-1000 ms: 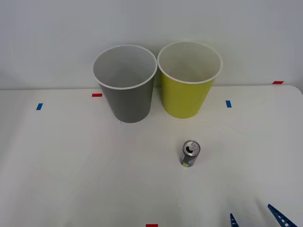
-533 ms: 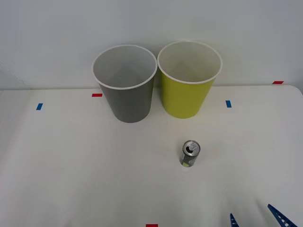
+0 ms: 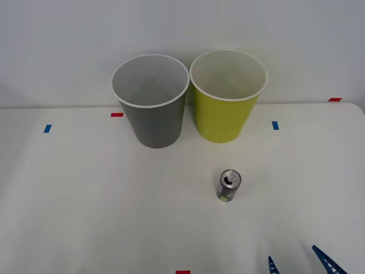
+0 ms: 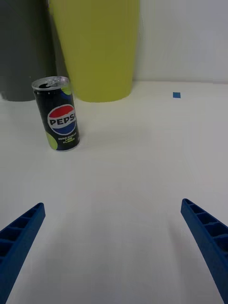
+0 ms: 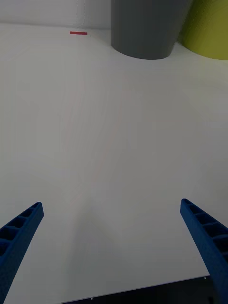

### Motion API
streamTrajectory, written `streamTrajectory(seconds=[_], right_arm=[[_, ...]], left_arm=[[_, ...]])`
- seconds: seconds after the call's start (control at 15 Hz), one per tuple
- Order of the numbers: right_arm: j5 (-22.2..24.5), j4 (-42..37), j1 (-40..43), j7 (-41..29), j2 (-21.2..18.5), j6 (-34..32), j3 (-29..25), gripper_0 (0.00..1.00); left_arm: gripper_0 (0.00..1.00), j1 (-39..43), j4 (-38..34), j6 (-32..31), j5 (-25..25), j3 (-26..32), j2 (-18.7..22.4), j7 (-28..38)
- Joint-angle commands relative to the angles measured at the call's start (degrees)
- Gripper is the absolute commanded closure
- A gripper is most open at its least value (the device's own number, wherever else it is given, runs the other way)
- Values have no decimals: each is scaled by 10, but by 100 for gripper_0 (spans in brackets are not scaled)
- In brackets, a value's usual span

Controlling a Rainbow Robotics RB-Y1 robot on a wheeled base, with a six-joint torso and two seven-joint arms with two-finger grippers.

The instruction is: Put cans in the gray bin and PET bottles in the light green bin.

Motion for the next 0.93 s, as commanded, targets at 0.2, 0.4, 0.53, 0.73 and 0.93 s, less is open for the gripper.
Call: streamTrajectory(seconds=[0.2, 0.4, 0.53, 0.73, 0.93], right_arm=[[10, 1, -32, 23, -11, -27, 24, 0], [10, 31, -76, 26, 17, -28, 50, 0], [10, 33, -106, 31, 25, -12, 51, 0], [10, 33, -145, 33, 34, 42, 62, 0], [9, 33, -179, 34, 49, 75, 62, 0]], left_arm=[[0, 0, 0, 0, 0, 0, 0, 0], [0, 0, 0, 0, 0, 0, 0, 0], [0, 0, 0, 0, 0, 0, 0, 0], [0, 0, 0, 0, 0, 0, 0, 0], [0, 0, 0, 0, 0, 0, 0, 0]])
